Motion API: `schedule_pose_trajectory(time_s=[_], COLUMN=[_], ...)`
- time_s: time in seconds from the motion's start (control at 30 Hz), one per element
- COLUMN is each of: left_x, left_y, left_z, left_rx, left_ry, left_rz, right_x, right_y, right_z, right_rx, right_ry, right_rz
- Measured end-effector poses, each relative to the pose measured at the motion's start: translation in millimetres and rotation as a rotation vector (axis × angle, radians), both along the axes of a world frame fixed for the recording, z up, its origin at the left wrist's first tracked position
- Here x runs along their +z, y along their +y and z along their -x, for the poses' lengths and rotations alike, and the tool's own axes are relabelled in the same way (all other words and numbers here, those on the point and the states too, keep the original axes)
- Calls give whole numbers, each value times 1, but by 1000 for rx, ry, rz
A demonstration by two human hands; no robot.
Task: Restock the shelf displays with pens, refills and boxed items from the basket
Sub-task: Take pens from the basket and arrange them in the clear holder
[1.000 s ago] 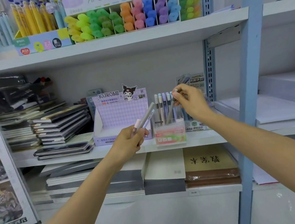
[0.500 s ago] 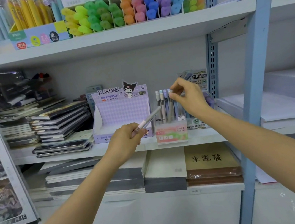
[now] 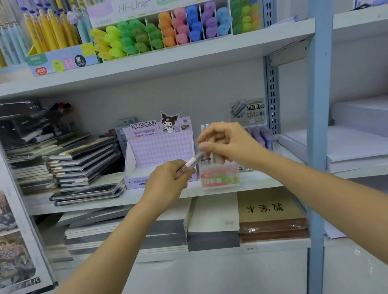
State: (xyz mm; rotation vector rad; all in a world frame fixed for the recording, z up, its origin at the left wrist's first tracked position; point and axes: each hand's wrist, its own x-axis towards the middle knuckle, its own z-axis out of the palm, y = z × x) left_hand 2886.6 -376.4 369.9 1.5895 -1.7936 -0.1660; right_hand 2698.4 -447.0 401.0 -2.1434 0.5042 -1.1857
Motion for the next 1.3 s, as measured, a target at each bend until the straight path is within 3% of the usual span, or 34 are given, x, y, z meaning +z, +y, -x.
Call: schedule_pose_trajectory(time_s=[0.1, 0.27, 0.53, 0.77, 0.9, 1.0, 1.2, 1.3], left_x=[4, 9, 16, 14, 10, 8, -2, -7], left_y=[4, 11, 20, 15, 8, 2, -12, -18], left_z=[8, 14, 7, 16, 15, 9, 3, 2], left_rx=[-10, -123, -300, -315, -276, -213, -237, -273], left_ry=[-14, 122, 411, 441, 489, 572, 637, 646], left_rz=[2, -35, -156, -171, -167, -138, -78, -74], right_x=[0, 9, 30, 26, 27, 31, 24, 16], right_y=[12, 20, 20, 11, 1, -12, -37, -48], right_z=[-5, 2, 27, 31, 37, 47, 55, 47], right_rx=[84, 8, -184, -126, -174, -365, -584, -637], right_ry=[119, 84, -273, -318, -408, -529, -412, -222], right_rz=[21, 70, -24, -220, -193, -124, 103, 177])
